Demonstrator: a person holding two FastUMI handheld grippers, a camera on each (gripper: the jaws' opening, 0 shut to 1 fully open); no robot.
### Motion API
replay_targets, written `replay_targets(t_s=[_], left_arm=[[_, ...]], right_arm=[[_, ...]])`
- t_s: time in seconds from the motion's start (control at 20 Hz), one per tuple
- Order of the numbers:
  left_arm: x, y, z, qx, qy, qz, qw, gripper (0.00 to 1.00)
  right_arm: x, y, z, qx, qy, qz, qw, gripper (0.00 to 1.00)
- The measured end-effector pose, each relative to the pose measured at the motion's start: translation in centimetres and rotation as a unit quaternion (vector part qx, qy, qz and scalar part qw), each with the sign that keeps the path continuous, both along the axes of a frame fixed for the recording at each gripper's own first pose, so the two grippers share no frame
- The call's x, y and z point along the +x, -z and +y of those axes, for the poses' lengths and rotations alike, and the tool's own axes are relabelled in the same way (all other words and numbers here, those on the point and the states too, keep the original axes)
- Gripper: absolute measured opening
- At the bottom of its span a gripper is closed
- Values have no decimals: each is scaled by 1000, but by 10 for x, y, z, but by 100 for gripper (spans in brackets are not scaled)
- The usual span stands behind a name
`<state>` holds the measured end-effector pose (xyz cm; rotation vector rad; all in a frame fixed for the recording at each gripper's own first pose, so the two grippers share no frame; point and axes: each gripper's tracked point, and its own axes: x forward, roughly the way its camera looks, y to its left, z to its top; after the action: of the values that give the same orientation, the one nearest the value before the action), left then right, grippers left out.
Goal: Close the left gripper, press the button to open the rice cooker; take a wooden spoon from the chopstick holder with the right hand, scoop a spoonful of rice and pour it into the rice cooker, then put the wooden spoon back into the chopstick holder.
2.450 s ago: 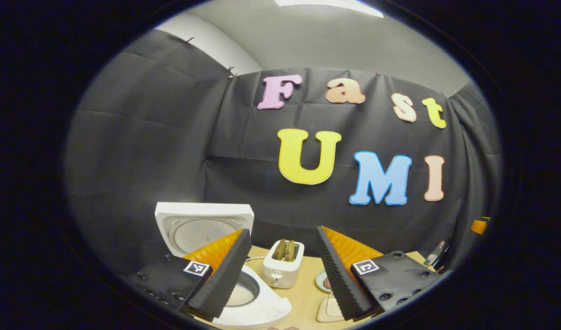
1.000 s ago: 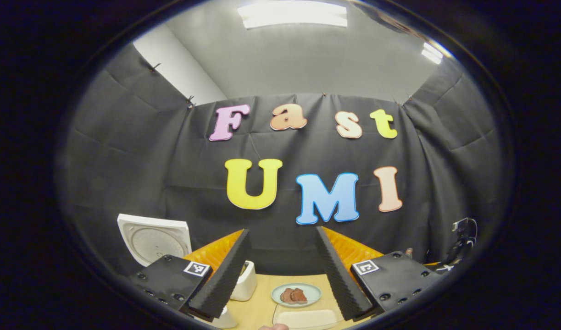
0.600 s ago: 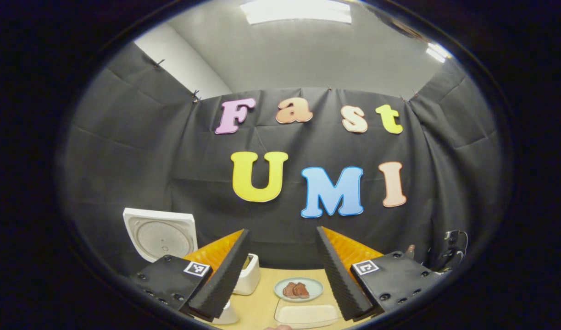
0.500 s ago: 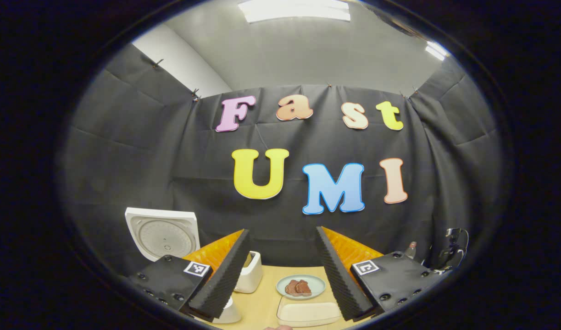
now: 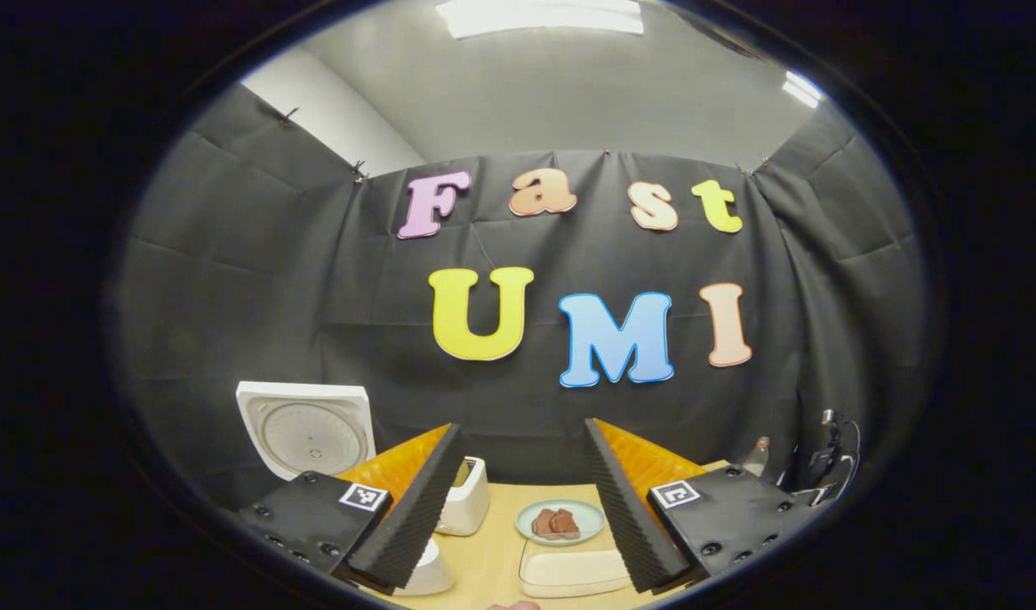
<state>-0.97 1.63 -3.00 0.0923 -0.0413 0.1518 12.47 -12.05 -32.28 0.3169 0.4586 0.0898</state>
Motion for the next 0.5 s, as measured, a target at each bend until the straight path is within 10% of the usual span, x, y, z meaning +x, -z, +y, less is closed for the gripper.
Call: replay_targets(t_s=[0.5], left_arm=[[-5, 2, 19, -5, 4, -3, 1000, 98]], right_arm=[[-6, -87, 23, -42, 8, -34, 999, 12]])
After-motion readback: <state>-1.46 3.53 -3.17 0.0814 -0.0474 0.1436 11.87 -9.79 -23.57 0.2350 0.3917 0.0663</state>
